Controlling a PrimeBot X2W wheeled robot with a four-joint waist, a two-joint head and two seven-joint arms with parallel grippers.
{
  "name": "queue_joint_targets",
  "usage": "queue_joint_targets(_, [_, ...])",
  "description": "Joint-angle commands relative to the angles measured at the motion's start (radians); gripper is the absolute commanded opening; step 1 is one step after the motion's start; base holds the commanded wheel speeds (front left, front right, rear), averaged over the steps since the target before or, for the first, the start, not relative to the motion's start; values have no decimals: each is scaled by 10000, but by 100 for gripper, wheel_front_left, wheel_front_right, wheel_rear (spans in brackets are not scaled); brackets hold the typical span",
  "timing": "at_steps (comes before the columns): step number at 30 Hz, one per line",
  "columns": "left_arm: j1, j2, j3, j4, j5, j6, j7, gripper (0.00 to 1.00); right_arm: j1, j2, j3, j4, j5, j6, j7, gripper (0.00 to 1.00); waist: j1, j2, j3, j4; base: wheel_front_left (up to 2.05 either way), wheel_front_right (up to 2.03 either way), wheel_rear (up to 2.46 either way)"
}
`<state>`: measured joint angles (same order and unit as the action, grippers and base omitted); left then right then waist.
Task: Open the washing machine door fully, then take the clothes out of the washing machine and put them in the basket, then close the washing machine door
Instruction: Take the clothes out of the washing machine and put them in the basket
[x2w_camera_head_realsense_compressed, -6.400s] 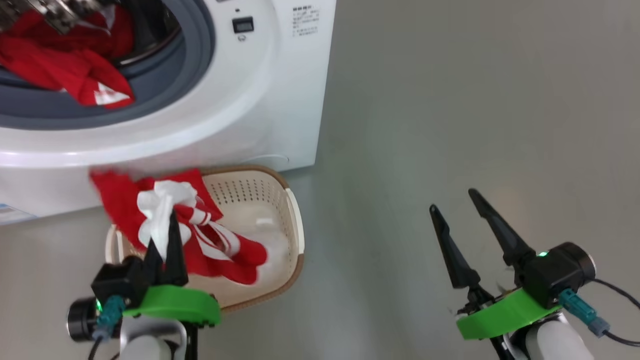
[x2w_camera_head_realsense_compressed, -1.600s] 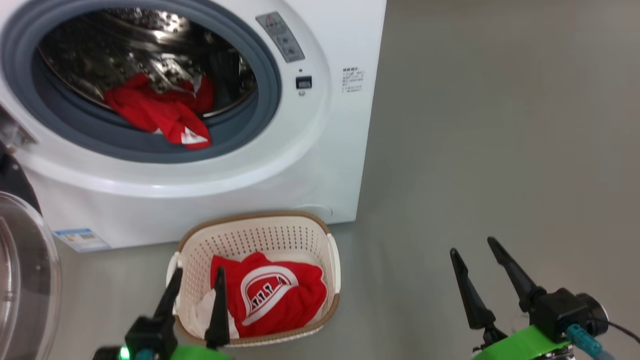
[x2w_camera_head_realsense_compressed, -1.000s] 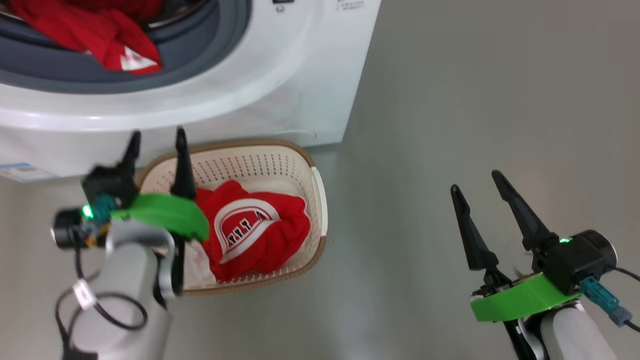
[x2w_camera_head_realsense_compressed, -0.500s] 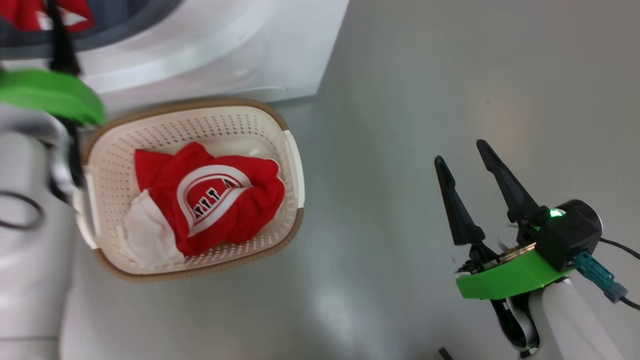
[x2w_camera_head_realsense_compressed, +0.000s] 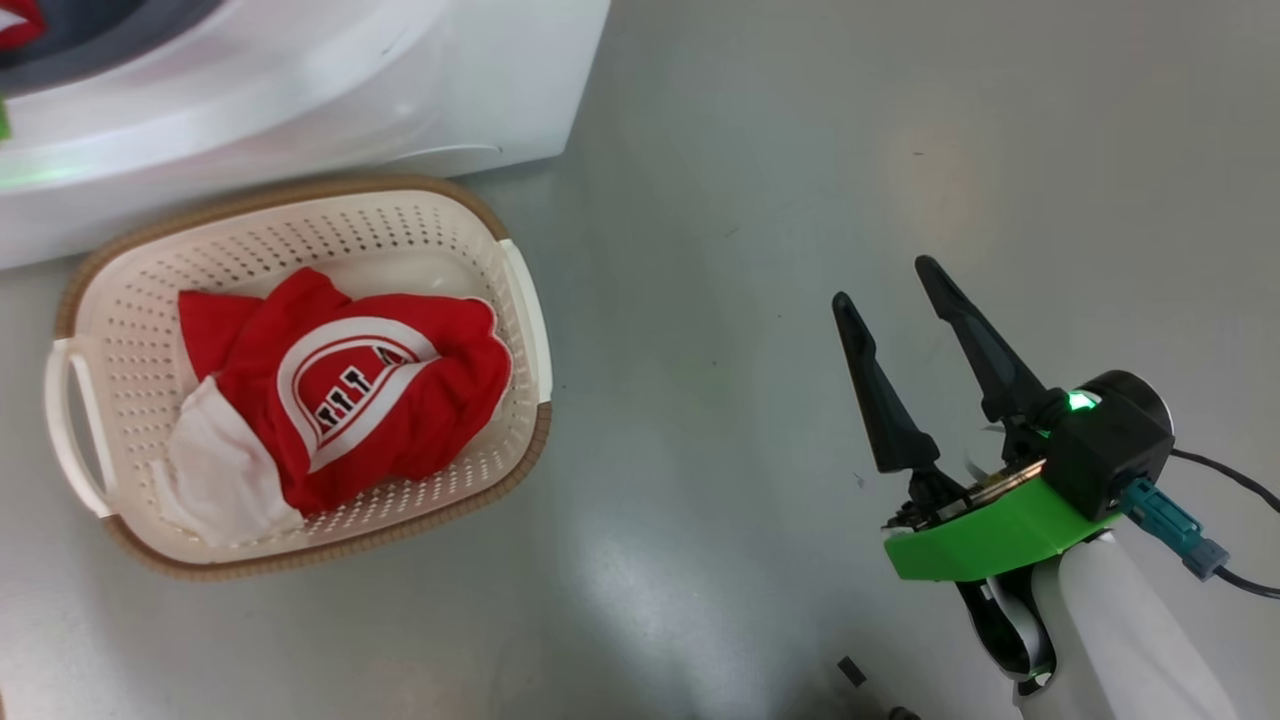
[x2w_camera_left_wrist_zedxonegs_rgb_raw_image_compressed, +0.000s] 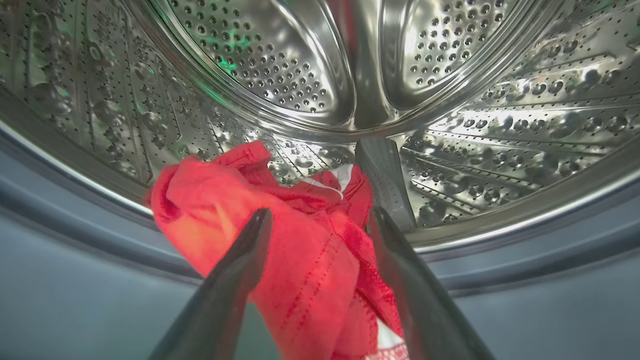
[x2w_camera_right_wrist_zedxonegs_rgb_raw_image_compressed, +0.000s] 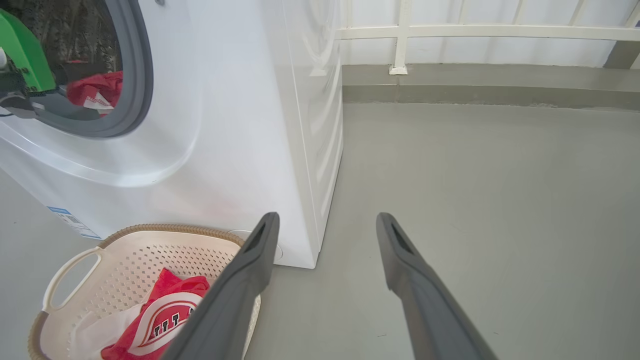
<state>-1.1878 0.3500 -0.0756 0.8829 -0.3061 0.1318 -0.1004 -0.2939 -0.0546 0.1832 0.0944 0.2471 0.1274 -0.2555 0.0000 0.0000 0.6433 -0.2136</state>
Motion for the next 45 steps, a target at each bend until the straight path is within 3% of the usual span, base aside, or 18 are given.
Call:
queue_joint_targets(1, [-213, 602, 141, -8, 77, 1, 200, 100, 22, 23, 259, -190, 160, 33, -63, 100, 0, 0, 59, -72, 0, 0, 0])
queue_joint_targets(13, [-705, 638, -59, 1096, -123, 24, 2017, 99, 6, 28, 366, -79, 201, 33, -63, 100, 0, 0, 20, -174, 0, 0, 0])
queue_joint_targets(14, [-700, 661, -85, 1188, -119, 51, 2179, 83, 5, 28, 375, -70, 201, 33, -63, 100, 0, 0, 4, -181, 0, 0, 0])
queue_joint_targets(17, [-681, 663, -207, 1358, -103, 26, 2590, 13, 13, 29, 399, -52, 196, 33, -63, 100, 0, 0, -55, -189, 0, 0, 0])
queue_joint_targets(18, [-664, 643, -240, 1380, -103, 28, 2675, 0, 19, 29, 397, -49, 192, 33, -63, 100, 0, 0, -74, -187, 0, 0, 0])
queue_joint_targets(29, [-498, 718, -431, 1178, -136, -37, 2622, 0, 71, 22, 394, 5, 92, 33, -63, 100, 0, 0, -277, -127, 0, 0, 0])
queue_joint_targets(45, [815, 406, -645, -703, -191, -10, 772, 0, 367, -146, 185, 158, -215, 33, -63, 100, 0, 0, -1177, 518, 0, 0, 0])
